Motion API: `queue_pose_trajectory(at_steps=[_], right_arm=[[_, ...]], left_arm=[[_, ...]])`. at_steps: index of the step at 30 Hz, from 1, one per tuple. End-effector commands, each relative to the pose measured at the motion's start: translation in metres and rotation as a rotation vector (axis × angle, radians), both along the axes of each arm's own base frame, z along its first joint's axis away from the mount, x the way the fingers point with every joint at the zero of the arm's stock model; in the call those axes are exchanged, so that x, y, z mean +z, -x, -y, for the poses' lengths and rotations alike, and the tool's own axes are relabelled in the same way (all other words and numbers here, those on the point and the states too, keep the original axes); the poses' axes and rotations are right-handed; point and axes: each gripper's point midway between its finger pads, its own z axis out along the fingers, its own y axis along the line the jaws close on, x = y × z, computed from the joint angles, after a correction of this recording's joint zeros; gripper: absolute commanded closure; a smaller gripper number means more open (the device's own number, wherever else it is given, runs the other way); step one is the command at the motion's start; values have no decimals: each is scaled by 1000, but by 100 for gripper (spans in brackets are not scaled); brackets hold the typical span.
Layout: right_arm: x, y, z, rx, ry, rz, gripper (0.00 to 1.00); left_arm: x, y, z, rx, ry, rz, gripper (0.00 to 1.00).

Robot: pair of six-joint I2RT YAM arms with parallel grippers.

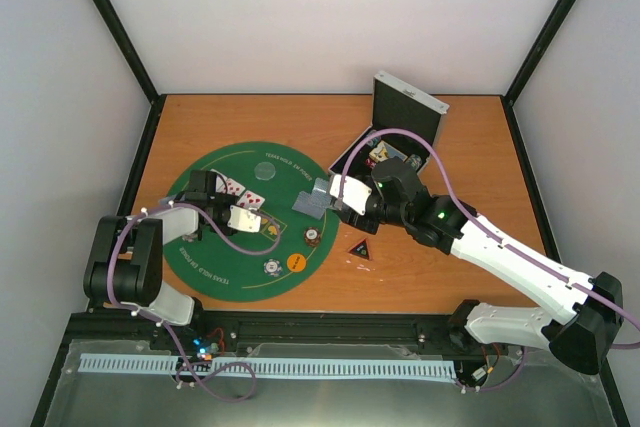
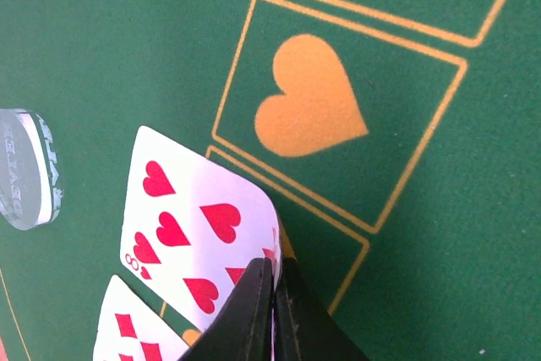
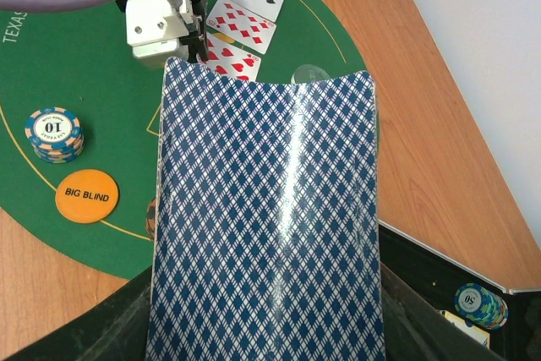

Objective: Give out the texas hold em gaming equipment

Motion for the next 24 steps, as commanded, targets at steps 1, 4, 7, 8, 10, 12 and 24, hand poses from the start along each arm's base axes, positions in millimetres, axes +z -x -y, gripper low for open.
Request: queue_pose_trajectory(at_steps=[1, 4, 7, 8, 10, 12, 24], right_arm=[[19, 2, -4, 17, -44, 34, 47], [19, 2, -4, 17, -43, 33, 47], [19, 3, -3, 16, -42, 32, 47], [19, 3, -3, 15, -41, 31, 47], [20, 3, -2, 14, -42, 33, 47], [19, 3, -2, 13, -41, 33, 47], [19, 2, -6, 26, -44, 33, 47]], left_arm=[[-18, 13, -17, 16, -74, -58, 95], [-19, 13, -18, 17, -76, -61, 95], [-16, 5, -19, 19, -82, -28, 94], [-17, 6, -20, 19, -87, -30, 94], [-18, 9, -20, 9, -95, -36, 90], [-16, 11, -20, 2, -94, -32, 85], [-3, 33, -22, 52, -81, -123, 58]])
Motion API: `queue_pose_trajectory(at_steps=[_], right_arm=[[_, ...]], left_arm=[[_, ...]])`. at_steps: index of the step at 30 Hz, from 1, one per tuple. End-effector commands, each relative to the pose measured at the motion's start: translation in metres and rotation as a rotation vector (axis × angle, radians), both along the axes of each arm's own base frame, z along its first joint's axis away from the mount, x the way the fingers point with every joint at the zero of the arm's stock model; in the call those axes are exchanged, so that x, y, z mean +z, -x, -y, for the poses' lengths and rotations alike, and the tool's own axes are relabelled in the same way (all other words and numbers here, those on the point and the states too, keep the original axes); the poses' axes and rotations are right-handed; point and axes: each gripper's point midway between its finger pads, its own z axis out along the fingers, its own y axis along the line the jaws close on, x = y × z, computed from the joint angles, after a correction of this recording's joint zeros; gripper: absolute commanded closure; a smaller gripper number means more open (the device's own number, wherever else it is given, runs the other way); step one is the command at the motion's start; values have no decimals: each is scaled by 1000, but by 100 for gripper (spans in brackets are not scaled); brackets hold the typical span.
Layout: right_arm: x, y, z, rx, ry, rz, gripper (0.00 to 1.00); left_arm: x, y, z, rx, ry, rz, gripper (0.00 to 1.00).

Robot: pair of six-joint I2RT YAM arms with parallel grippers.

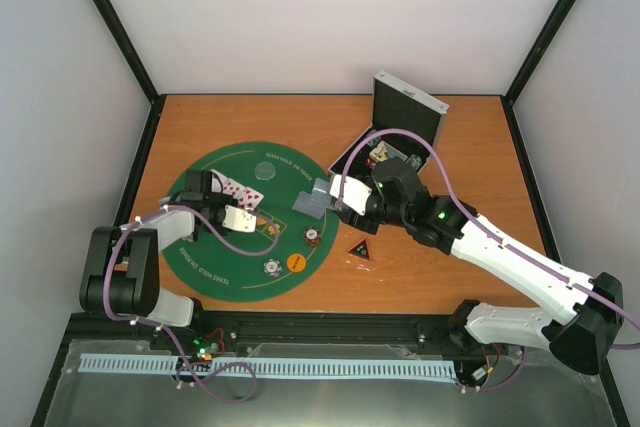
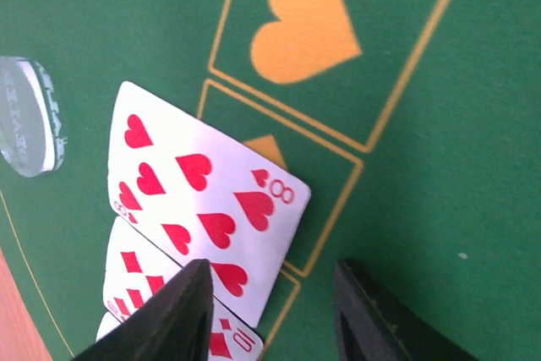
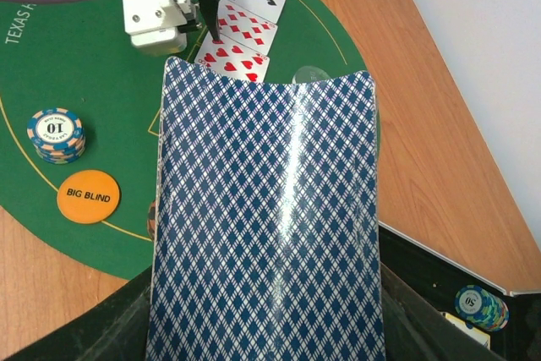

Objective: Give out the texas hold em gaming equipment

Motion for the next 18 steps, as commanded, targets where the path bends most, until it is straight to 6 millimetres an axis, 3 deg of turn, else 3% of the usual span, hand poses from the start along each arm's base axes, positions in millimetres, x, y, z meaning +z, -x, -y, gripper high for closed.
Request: queue_pose_trajectory(at_steps=[1, 4, 7, 12, 14, 16, 18], right_arm=[[19, 1, -6, 22, -43, 31, 47], [20, 1, -6, 21, -46, 32, 47], [22, 2, -6, 19, -58, 31, 47], [22, -5, 0, -33, -74, 22, 47], [22, -10, 7, -69, -76, 19, 47], [24, -18, 18, -117, -84, 13, 47], [24, -28, 30, -179, -86, -3, 47]], left_arm=[[-10, 34, -6, 37, -5, -161, 56], [5, 39, 2, 80, 65, -230, 50], [36, 39, 17, 114, 179, -292, 47], [132, 17, 68, 234, 612, -408, 41], [162, 24, 90, 205, 733, -476, 39], [175, 34, 113, 190, 772, -513, 38], [172, 38, 135, 215, 762, -564, 38]])
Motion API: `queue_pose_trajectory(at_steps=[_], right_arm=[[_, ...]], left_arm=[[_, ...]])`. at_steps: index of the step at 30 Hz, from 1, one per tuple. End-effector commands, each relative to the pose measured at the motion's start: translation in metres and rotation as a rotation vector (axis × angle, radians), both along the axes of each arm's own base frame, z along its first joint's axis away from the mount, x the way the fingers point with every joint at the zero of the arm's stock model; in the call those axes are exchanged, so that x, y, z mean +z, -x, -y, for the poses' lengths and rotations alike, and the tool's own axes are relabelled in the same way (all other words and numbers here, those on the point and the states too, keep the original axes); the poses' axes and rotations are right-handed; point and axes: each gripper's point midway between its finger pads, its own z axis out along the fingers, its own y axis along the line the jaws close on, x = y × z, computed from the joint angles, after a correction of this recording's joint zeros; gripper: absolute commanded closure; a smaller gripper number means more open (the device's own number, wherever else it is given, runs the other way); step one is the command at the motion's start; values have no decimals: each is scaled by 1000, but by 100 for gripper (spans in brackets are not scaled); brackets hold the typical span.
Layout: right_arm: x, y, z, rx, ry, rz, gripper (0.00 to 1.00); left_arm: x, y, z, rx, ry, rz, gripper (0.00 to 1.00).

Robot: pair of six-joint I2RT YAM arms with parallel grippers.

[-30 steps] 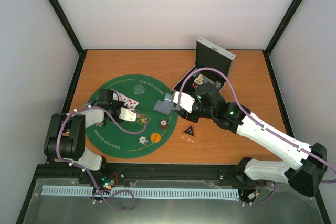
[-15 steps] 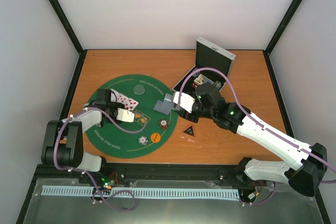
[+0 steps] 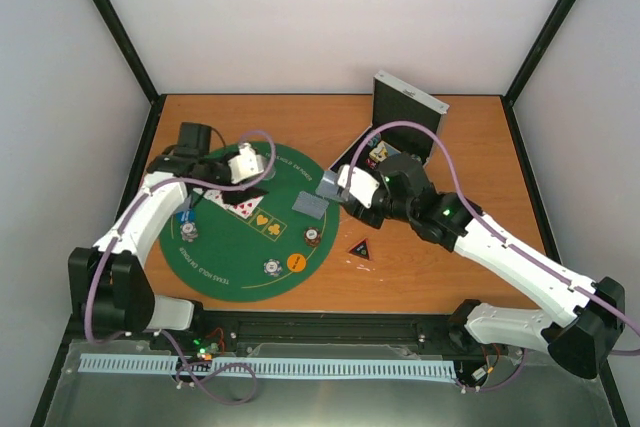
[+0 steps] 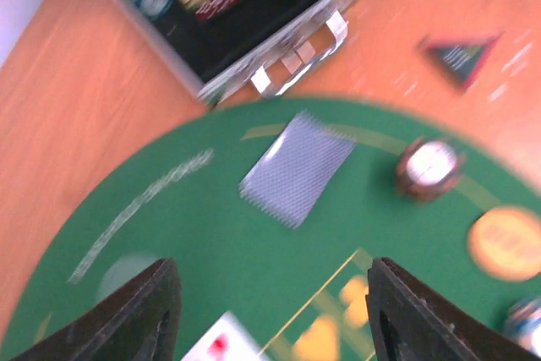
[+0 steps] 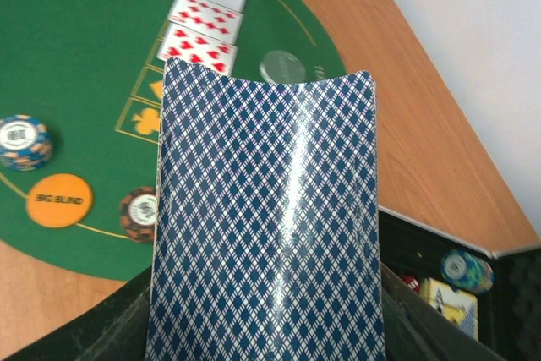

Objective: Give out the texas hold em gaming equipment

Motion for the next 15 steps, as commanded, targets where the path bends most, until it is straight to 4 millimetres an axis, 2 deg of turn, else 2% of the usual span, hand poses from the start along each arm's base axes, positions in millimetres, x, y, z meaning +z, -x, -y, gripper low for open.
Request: queue_pose_trajectory(at_steps=[1, 6, 15], right_arm=[[23, -21, 25, -140, -61, 12, 48], [25, -37, 55, -273, -79, -5, 48], [14, -68, 102, -456, -136, -78, 48]], left_arm=[[18, 41, 65, -8, 187, -288, 39], [4, 53, 99, -47, 109, -323, 39], [-21, 107, 156, -286, -23, -314, 38]])
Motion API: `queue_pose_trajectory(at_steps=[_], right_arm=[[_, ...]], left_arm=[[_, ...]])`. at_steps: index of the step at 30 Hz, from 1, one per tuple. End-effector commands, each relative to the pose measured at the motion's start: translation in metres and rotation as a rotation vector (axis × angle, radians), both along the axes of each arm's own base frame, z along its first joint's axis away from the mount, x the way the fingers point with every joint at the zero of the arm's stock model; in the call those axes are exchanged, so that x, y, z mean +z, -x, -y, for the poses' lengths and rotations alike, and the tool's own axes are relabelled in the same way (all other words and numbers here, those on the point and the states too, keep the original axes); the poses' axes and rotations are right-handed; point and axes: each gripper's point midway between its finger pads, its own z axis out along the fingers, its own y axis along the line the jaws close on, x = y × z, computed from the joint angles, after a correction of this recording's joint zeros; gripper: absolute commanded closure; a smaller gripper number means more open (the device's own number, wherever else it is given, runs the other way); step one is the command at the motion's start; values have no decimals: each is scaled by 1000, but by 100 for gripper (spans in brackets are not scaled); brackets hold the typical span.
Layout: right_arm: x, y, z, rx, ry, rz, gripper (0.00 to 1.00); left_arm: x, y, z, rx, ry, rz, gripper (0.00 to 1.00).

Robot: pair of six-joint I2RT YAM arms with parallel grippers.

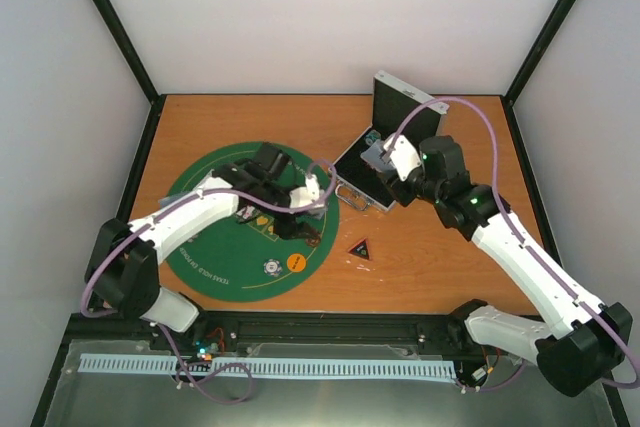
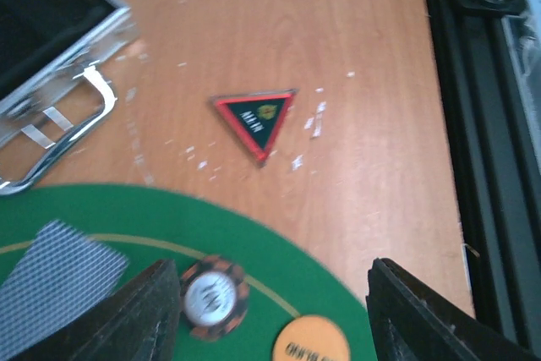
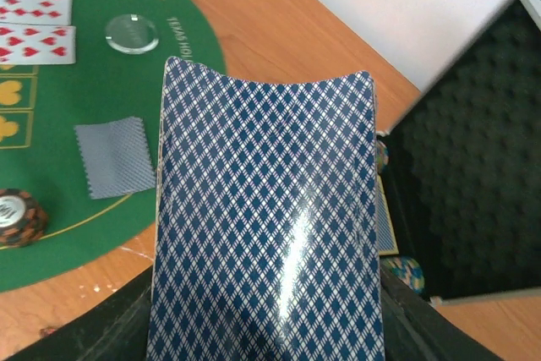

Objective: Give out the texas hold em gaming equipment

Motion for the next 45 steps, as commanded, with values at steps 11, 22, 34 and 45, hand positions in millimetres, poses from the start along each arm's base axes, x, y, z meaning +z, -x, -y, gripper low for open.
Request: queue_pose_trajectory(at_steps=[11, 22, 34, 45], right_arm=[[-9, -24, 65, -249, -108, -70, 48], [-9, -29, 71, -255, -131, -50, 47], [-14, -27, 64, -215, -143, -72, 48], [-18, -19, 60, -180, -149, -81, 48]], left_arm=[[-35, 40, 94, -194, -160, 54, 18], [-85, -1, 129, -105, -269, 64, 0], [-124, 13, 136, -314, -309, 146, 0], [-146, 14, 138, -420, -336, 151, 2]])
